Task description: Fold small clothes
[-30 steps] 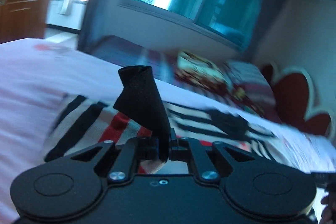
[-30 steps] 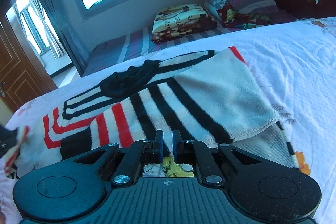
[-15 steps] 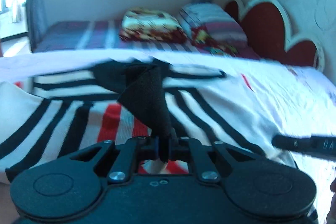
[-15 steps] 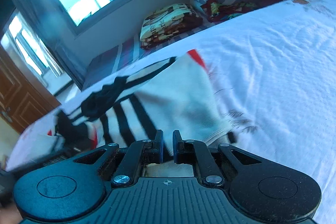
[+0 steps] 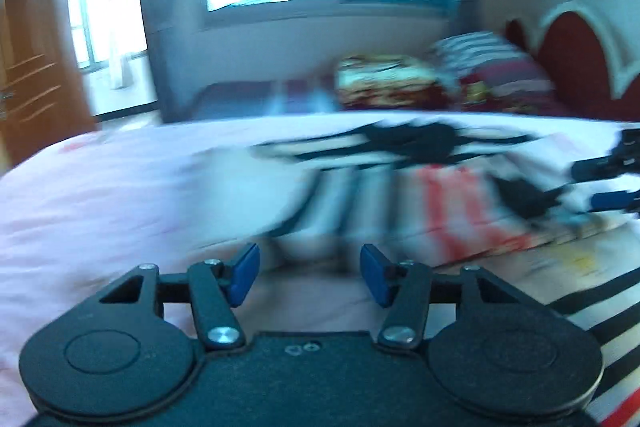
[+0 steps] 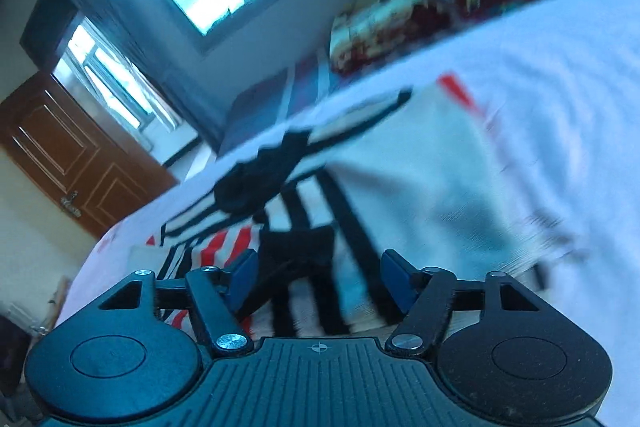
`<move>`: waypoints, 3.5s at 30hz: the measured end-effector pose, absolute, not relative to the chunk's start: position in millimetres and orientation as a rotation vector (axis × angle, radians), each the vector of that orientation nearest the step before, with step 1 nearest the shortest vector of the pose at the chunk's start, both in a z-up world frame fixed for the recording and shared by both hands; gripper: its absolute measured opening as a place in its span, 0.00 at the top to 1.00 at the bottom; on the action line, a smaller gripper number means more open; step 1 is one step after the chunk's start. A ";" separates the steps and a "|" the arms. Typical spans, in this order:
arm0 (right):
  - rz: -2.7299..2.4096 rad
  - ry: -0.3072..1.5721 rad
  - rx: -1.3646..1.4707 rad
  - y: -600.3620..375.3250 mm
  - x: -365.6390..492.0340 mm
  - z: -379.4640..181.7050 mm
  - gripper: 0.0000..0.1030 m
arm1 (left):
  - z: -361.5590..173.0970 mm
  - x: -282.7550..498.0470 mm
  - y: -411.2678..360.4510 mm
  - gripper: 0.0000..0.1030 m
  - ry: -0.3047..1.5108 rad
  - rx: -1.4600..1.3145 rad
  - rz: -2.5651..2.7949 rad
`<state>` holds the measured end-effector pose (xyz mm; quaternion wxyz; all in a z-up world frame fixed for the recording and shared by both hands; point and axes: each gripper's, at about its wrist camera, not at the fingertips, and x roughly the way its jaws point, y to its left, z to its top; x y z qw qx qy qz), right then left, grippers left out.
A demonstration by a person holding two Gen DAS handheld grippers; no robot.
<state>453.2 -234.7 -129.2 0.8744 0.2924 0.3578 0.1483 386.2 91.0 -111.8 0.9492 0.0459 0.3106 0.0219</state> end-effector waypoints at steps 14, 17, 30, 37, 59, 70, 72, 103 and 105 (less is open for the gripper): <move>0.260 0.666 0.462 -214.1 453.3 -107.3 0.95 | -127.8 420.7 134.4 0.82 0.714 0.138 0.050; 0.220 0.740 0.407 -211.1 460.0 -121.9 0.95 | -134.5 417.1 134.0 0.82 0.729 0.153 0.030; 0.226 0.731 0.200 -177.2 445.3 -119.3 0.94 | -116.4 436.3 120.3 0.56 0.703 0.014 -0.134; 0.251 0.713 0.222 -165.5 468.7 -113.7 0.94 | -115.9 471.7 128.2 0.48 0.710 0.013 -0.163; 0.320 0.698 -0.003 -103.0 499.0 -136.9 0.94 | -143.1 494.4 71.8 0.36 0.704 0.086 -0.238; 0.270 0.649 0.020 -167.3 468.5 -129.2 0.94 | -127.8 473.5 68.2 0.39 0.694 0.105 -0.151; 0.276 0.740 -0.009 -166.1 475.3 -147.9 0.94 | -139.3 474.1 57.4 0.37 0.735 0.141 -0.130; 0.367 0.696 -0.054 -183.4 388.9 -116.4 0.92 | -121.8 401.4 44.7 0.23 0.777 0.242 0.045; 0.362 0.700 -0.032 -184.9 381.4 -115.6 0.92 | -121.8 393.5 47.8 0.23 0.781 0.244 0.049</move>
